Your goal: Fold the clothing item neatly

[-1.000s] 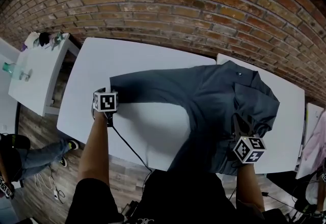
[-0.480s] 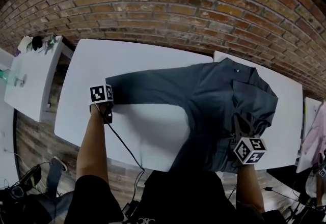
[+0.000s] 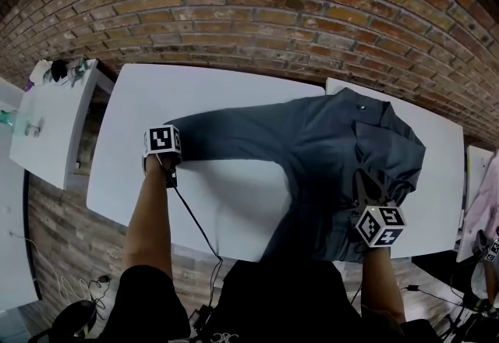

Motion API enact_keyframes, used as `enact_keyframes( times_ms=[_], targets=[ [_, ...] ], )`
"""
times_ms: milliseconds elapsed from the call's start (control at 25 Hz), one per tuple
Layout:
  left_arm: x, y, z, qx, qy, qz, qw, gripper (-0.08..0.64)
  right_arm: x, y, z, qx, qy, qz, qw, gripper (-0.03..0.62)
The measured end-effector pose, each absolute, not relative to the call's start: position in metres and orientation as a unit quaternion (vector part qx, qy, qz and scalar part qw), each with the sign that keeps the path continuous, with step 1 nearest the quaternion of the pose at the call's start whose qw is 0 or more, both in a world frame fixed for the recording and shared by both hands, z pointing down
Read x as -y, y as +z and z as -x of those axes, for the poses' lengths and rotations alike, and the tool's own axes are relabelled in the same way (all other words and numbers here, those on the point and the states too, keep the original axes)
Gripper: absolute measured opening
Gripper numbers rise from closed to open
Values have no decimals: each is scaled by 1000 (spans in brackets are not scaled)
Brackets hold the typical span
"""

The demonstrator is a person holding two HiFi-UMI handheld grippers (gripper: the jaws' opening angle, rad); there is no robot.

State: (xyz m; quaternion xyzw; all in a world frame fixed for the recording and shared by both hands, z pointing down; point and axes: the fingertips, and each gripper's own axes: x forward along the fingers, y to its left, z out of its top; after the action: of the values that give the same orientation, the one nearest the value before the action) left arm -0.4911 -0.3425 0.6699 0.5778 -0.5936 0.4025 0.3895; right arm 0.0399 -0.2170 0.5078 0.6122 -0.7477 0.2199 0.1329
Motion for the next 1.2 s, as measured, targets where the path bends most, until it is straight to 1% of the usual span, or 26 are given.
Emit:
enact_keyframes(
  times_ms=[80, 200, 480, 720, 880, 1200],
  targets=[
    [341, 663, 492, 597, 384, -579, 403, 14, 216, 502, -43, 748, 217, -615, 119, 2],
    [340, 644, 487, 600, 376, -588, 391, 14, 209, 496, -52, 749, 218, -618, 101, 2],
    [341, 574, 422, 593, 365, -634, 337, 14, 192, 516, -80, 750, 249, -601, 122, 2],
    [339, 507, 346, 586, 344, -677, 284, 14, 179, 508, -100, 767, 248, -583, 105, 2],
    [336, 476, 282, 568, 334, -705, 261, 14, 163, 498, -124, 773, 244, -579, 92, 2],
    [329, 468, 138, 523, 345, -743, 236, 14, 136, 497, -180, 770, 241, -584, 95, 2]
  ],
)
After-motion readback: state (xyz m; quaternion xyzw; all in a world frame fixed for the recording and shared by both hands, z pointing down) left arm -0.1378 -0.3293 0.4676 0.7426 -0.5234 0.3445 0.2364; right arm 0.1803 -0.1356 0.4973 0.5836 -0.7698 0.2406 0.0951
